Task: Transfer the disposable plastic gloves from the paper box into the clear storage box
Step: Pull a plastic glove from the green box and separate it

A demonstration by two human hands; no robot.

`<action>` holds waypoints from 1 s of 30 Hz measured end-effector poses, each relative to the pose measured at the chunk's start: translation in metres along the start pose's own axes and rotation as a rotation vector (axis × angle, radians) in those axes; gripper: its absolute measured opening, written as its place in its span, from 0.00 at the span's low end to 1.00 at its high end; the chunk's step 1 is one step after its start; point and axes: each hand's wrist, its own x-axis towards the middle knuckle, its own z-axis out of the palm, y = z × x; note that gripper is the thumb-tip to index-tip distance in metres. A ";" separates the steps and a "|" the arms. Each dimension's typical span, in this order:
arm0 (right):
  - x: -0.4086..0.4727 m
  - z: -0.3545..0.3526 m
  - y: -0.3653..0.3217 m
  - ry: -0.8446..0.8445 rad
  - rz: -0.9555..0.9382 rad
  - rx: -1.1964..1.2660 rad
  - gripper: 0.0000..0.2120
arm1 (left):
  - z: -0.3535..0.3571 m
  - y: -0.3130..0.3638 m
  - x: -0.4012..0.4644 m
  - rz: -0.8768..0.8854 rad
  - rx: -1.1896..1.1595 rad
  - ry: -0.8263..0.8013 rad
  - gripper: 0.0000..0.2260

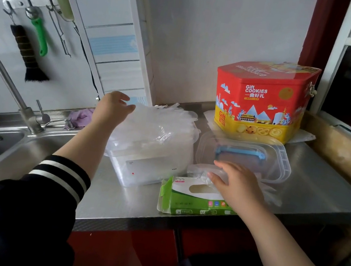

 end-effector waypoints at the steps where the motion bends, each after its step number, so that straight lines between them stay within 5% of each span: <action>1: 0.001 0.001 -0.001 -0.036 0.003 -0.047 0.23 | 0.000 0.001 -0.001 0.043 0.075 0.032 0.14; 8: 0.002 0.006 -0.002 0.039 0.008 0.083 0.04 | 0.000 0.048 -0.043 0.433 0.068 0.271 0.12; 13: 0.004 0.000 -0.004 0.147 0.187 0.371 0.06 | 0.013 0.091 -0.091 0.544 -0.295 0.040 0.06; 18: 0.008 -0.011 -0.002 0.288 0.303 0.707 0.07 | 0.022 0.108 -0.128 0.393 -0.362 -0.379 0.16; 22: 0.006 -0.021 -0.004 0.439 0.308 0.802 0.18 | 0.034 0.111 -0.141 0.186 -0.281 -0.722 0.31; 27: -0.005 -0.028 -0.019 0.561 -0.037 0.676 0.10 | 0.053 0.114 -0.136 -0.092 -0.526 -0.949 0.43; 30: -0.002 -0.021 -0.016 0.575 -0.345 0.377 0.12 | 0.051 0.121 -0.126 -0.142 -0.716 -0.970 0.34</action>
